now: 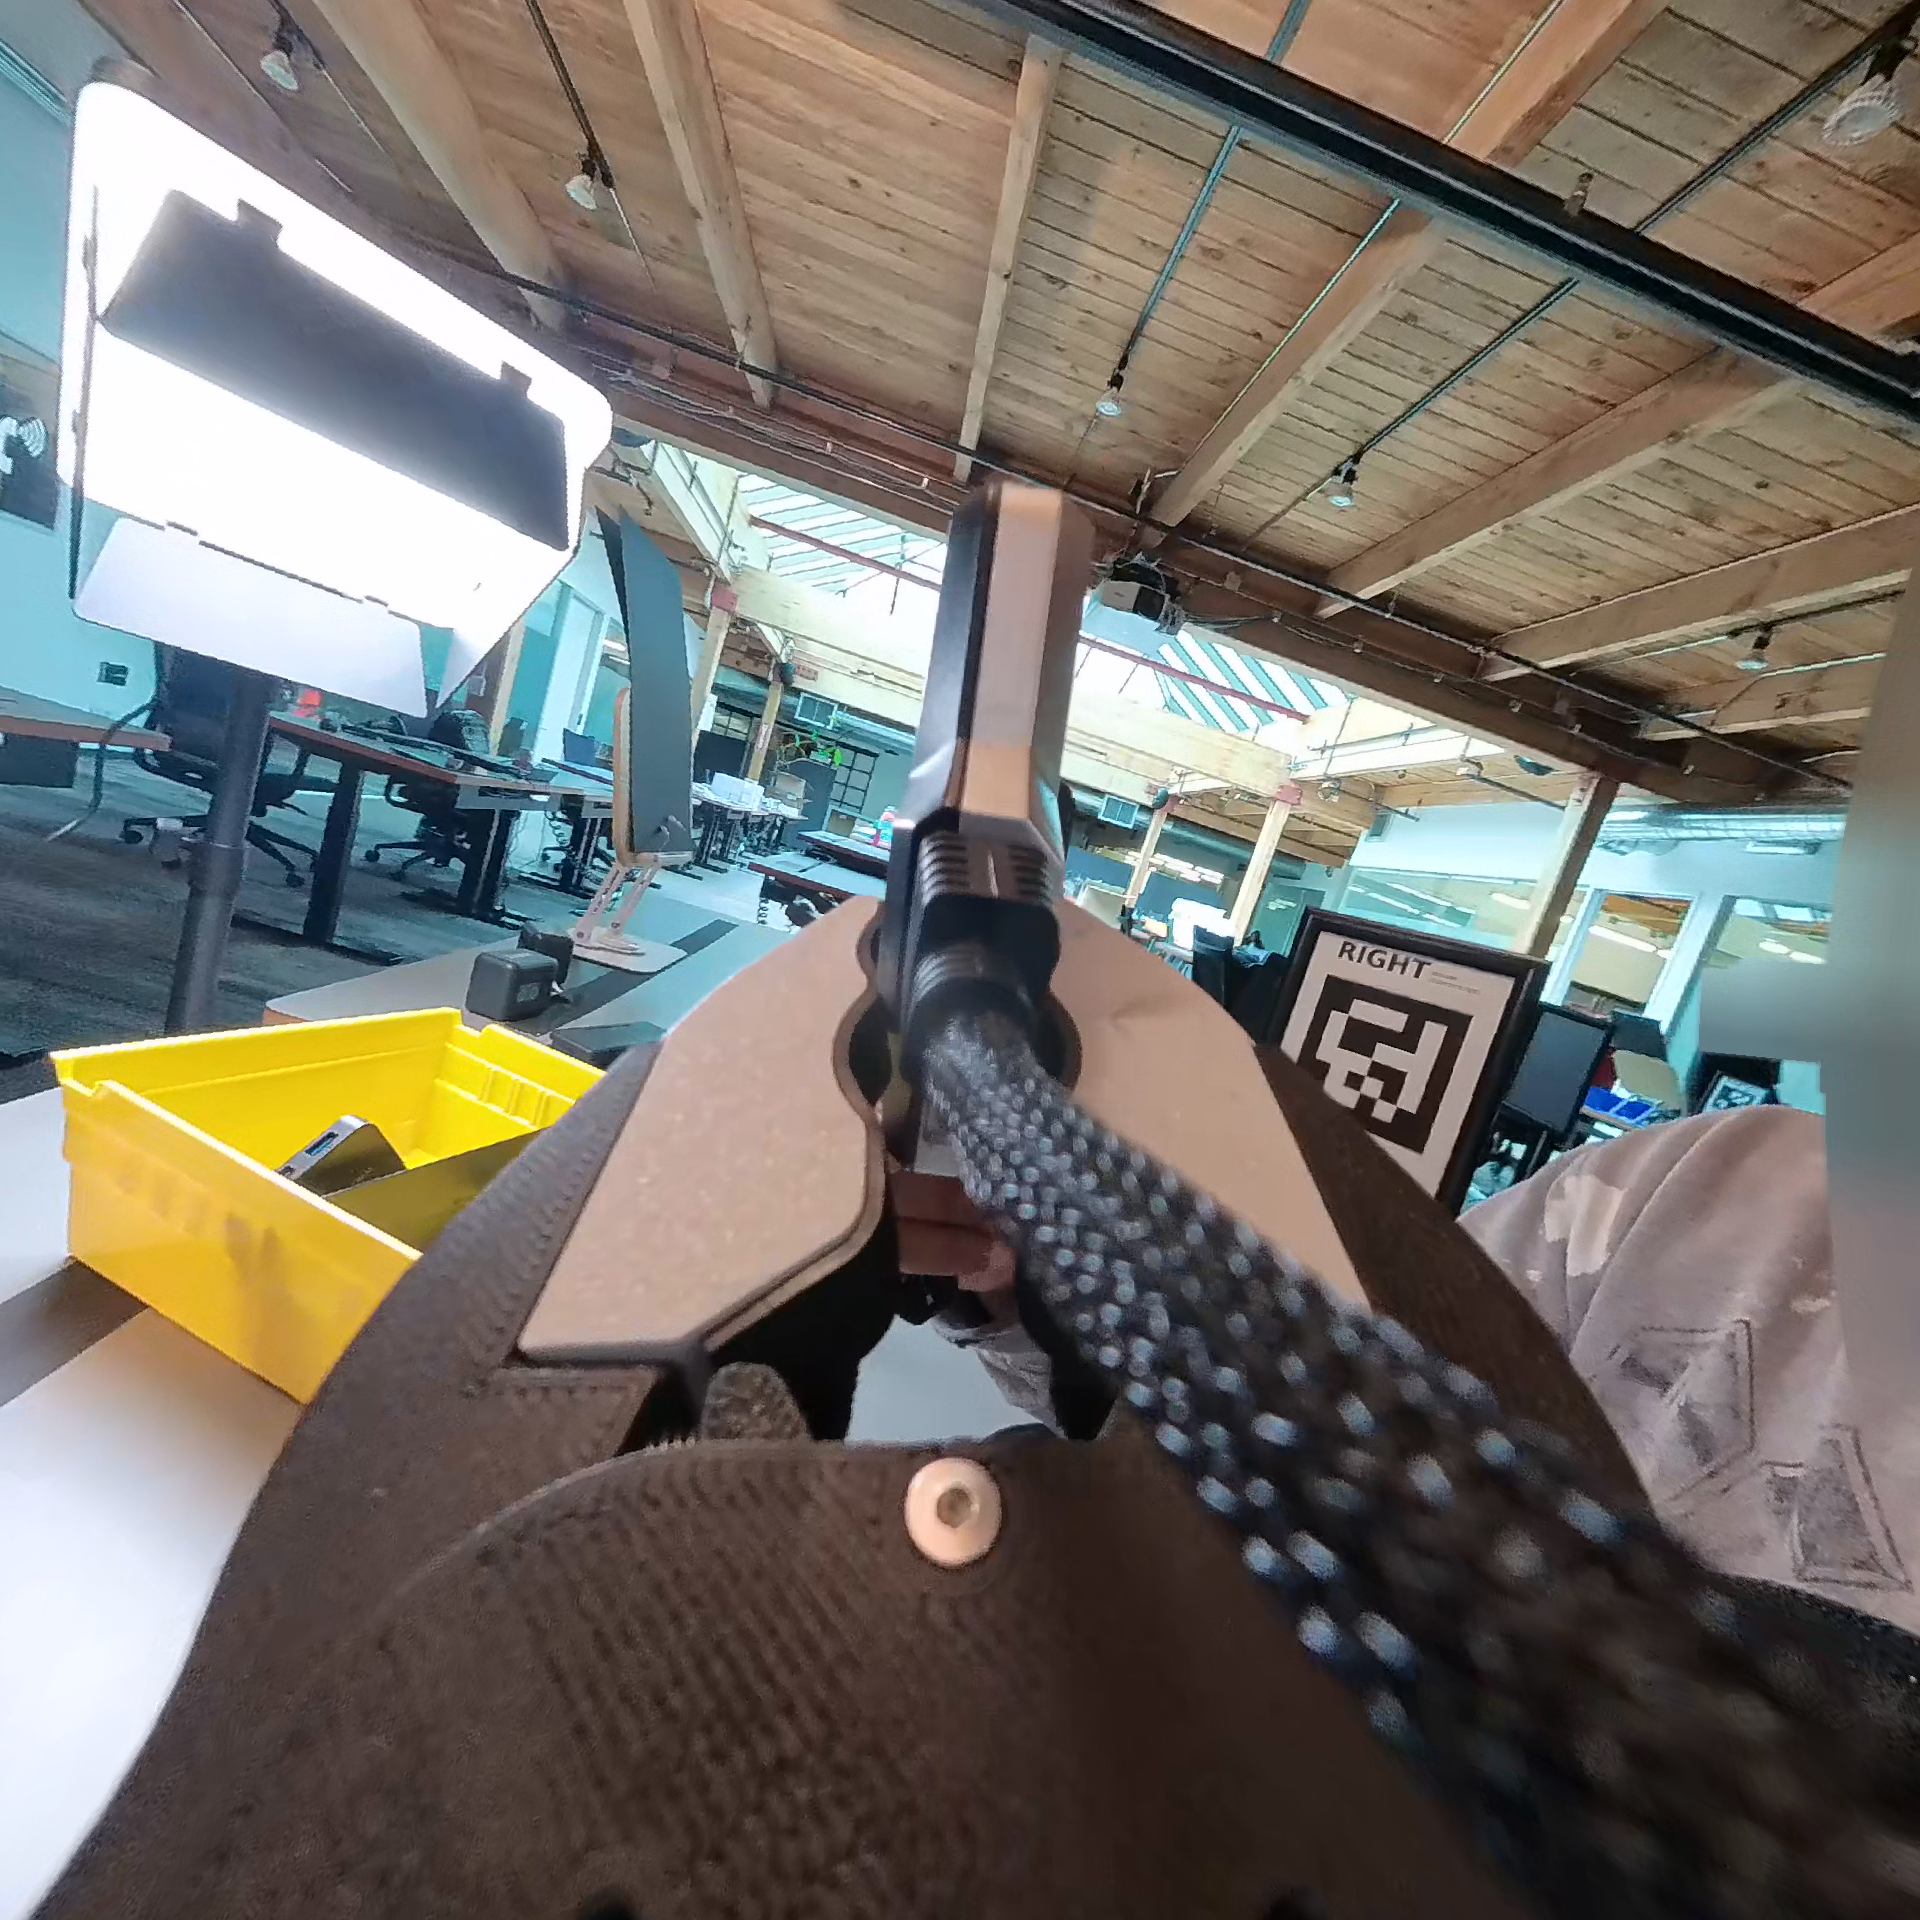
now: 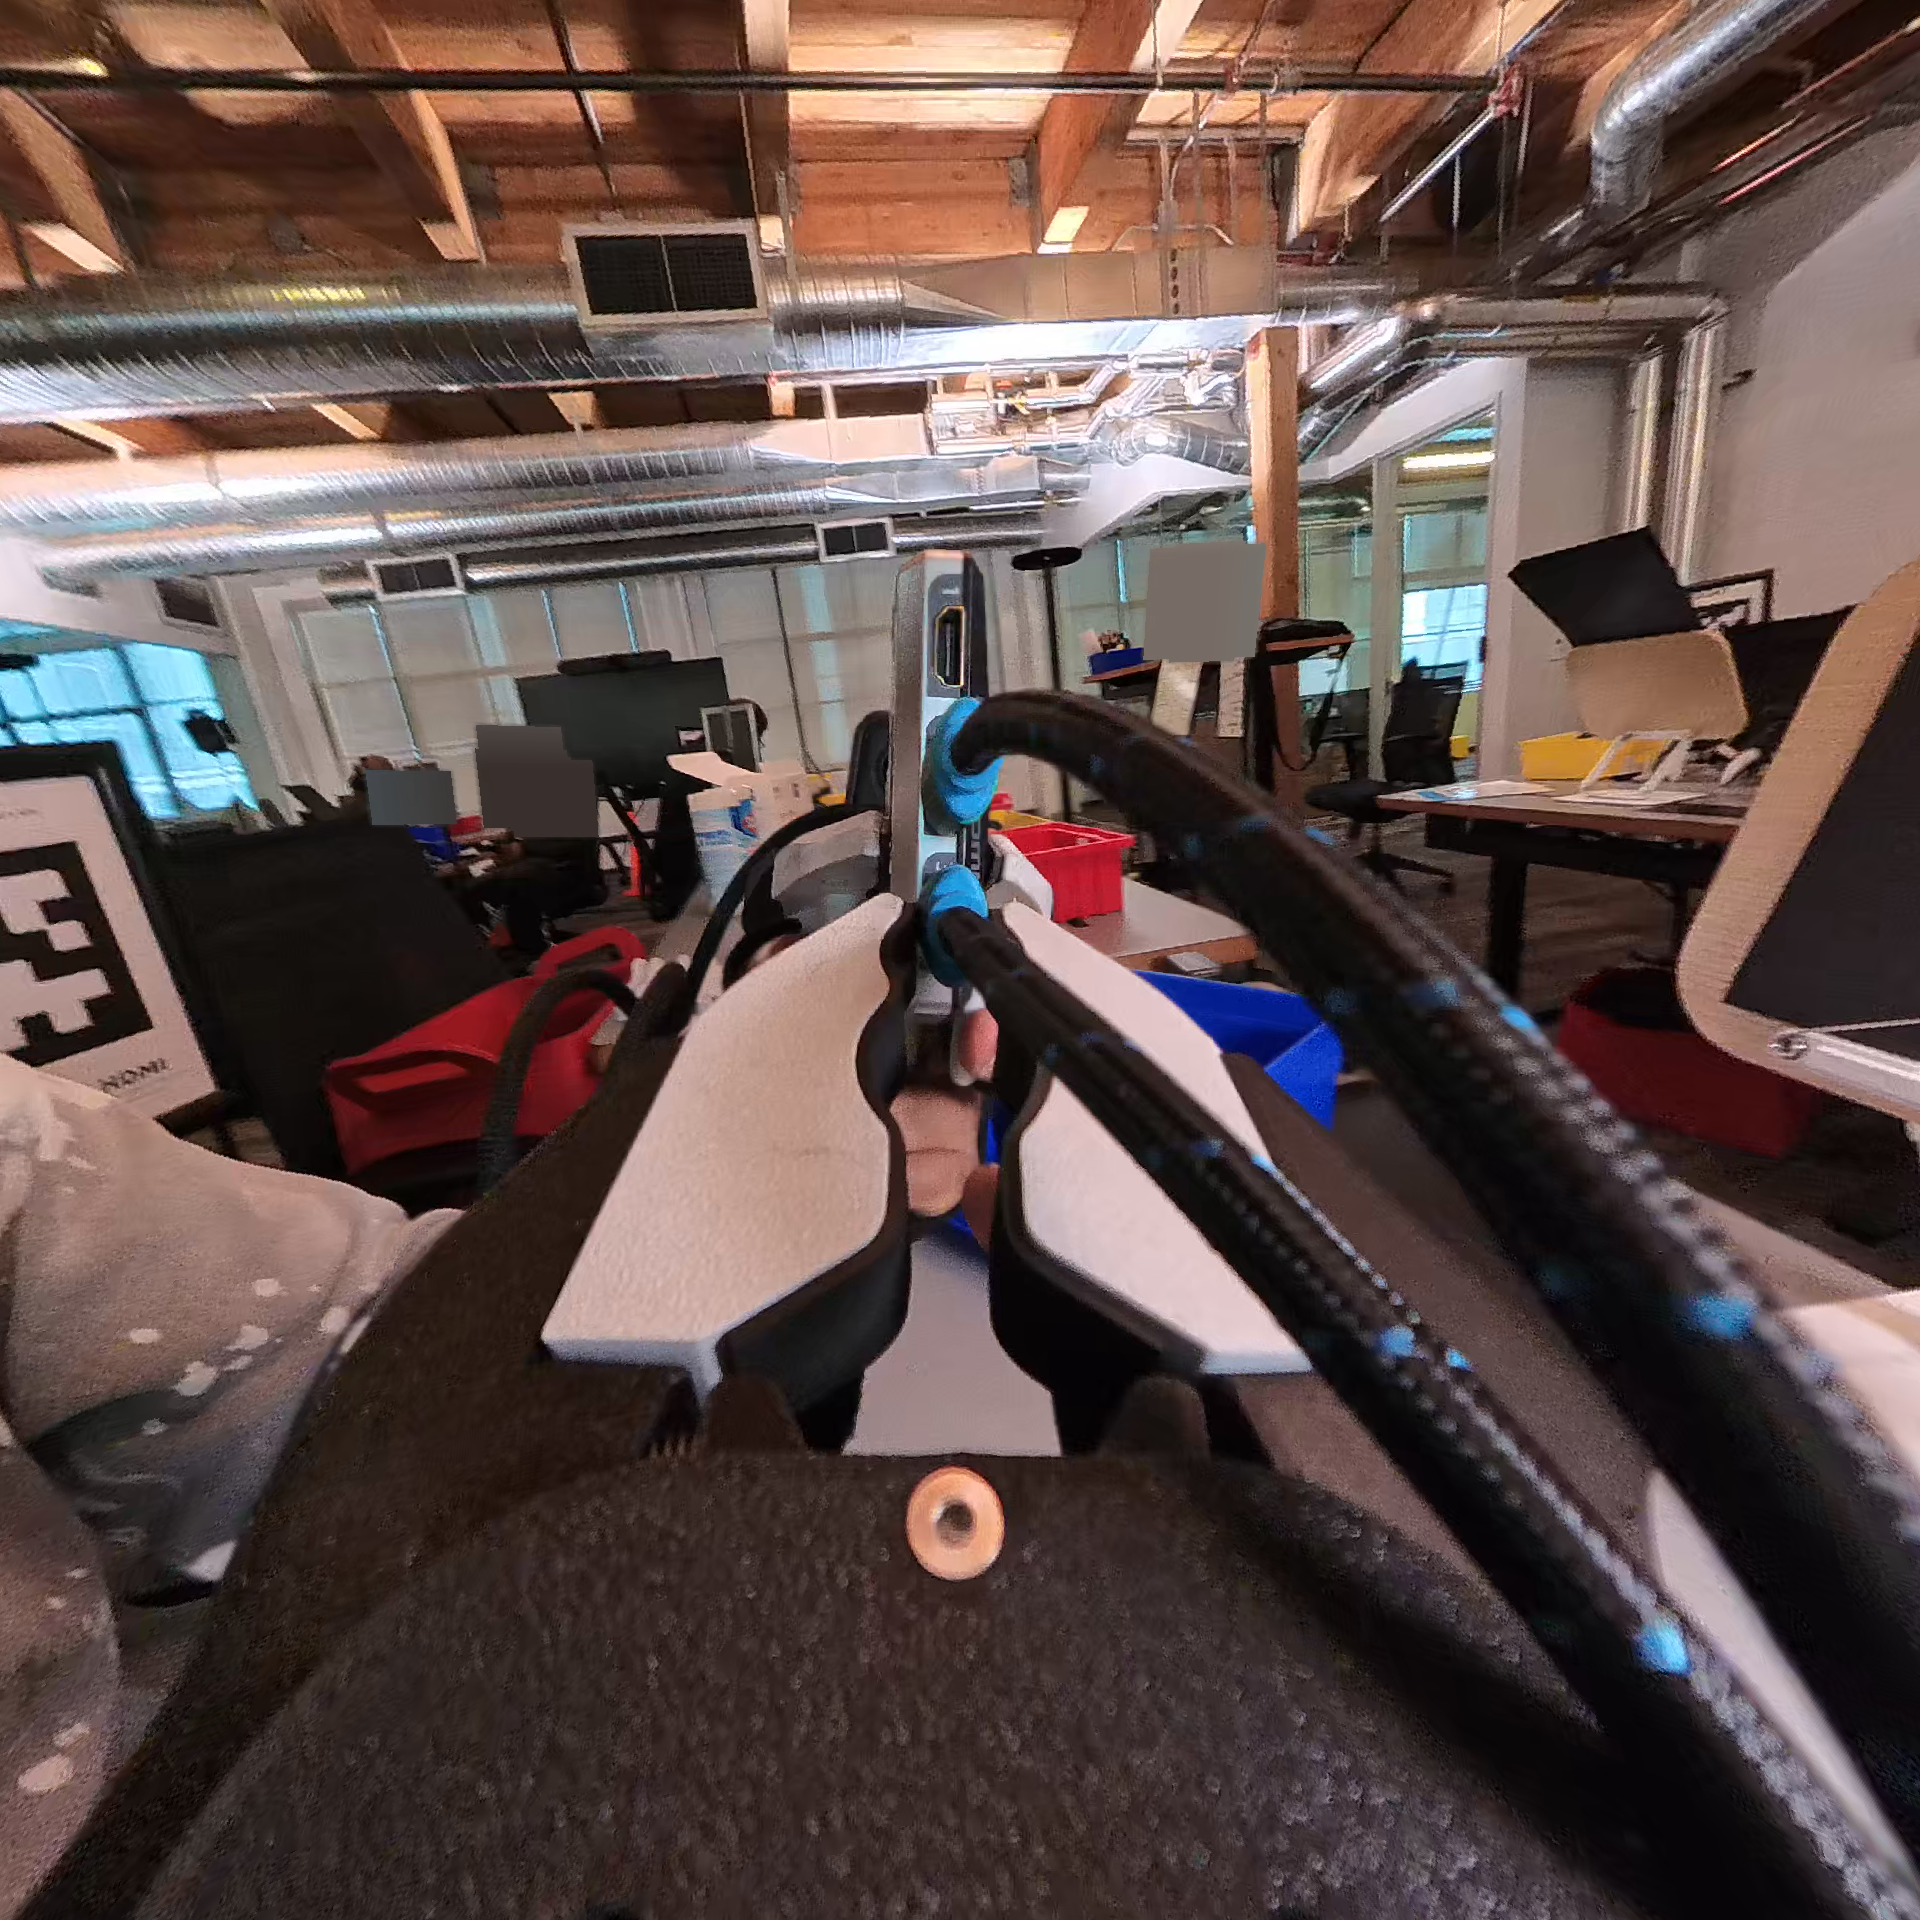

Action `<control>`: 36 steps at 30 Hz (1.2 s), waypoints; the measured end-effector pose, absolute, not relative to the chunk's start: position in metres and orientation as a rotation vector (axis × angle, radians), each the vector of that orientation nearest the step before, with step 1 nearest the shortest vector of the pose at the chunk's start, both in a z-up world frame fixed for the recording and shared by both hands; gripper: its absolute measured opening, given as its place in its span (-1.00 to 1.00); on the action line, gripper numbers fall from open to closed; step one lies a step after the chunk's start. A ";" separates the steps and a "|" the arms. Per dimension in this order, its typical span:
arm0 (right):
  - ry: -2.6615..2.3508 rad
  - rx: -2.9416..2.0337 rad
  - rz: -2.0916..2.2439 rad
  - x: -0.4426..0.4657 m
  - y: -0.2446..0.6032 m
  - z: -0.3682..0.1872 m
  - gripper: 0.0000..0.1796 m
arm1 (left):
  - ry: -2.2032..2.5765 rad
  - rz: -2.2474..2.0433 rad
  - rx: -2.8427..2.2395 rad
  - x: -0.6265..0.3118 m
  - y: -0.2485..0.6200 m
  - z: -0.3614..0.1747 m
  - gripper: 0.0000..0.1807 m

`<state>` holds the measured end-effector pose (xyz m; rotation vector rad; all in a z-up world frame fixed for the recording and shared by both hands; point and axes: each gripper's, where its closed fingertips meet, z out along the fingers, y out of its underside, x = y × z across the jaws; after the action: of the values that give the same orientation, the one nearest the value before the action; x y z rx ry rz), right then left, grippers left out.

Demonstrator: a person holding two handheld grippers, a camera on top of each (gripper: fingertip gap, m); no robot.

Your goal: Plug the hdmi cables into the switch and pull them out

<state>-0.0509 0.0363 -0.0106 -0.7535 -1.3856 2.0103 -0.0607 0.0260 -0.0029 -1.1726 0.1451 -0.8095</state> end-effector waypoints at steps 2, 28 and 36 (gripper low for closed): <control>-1.393 -0.748 2.061 -0.050 0.037 -0.010 -0.88 | 0.160 -0.774 -1.206 -0.059 0.026 -0.002 -0.72; -1.432 -1.220 1.825 -0.029 0.155 -0.035 -0.88 | -0.073 -0.417 -1.039 -0.177 -0.085 0.056 -0.75; -1.738 -1.417 1.341 -0.055 0.211 -0.036 -0.88 | -0.097 -0.216 -1.104 -0.187 -0.100 0.058 -0.73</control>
<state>-0.0552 0.2112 -0.0356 -1.4175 -1.7378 1.3412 -0.1868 -0.0996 0.0584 -1.1043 -0.0971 -0.2163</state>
